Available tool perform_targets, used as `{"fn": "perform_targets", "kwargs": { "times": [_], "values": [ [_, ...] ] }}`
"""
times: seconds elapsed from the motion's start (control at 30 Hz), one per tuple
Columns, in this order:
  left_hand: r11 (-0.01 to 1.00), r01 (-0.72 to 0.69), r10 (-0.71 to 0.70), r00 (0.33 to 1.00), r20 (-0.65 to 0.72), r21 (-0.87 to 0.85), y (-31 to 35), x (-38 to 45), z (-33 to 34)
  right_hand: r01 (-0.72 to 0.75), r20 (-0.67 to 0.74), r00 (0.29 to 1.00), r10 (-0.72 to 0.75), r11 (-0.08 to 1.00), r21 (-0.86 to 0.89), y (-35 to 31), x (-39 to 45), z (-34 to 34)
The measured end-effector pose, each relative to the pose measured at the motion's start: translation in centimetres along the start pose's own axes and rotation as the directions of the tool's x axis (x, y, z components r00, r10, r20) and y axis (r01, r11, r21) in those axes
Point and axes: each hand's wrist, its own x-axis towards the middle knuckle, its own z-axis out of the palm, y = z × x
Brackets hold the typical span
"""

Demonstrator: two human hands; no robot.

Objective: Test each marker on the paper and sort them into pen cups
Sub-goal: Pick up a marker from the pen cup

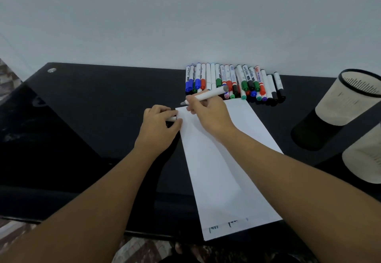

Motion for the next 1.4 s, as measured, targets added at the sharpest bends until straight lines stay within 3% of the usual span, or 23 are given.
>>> {"fn": "perform_targets", "kwargs": {
  "times": [0.2, 0.47, 1.4],
  "values": [
    [0.999, 0.025, -0.025, 1.000, -0.016, -0.035, -0.1, 0.2, -0.2, -0.019, 0.057, 0.998, 0.029, 0.986, -0.165, 1.6, 0.2, 0.5],
    [0.998, 0.052, -0.052, 0.999, -0.004, -0.020, -0.1, 0.2, -0.5, -0.018, 0.076, 0.996, 0.037, 0.971, -0.237, 1.9, 0.5, 1.0],
    [0.997, 0.077, -0.077, 0.997, 0.007, -0.031, 0.2, 0.1, -0.5, -0.021, 0.036, 0.999, 0.028, 0.980, -0.200, 1.9, 0.2, 0.7]
  ]
}}
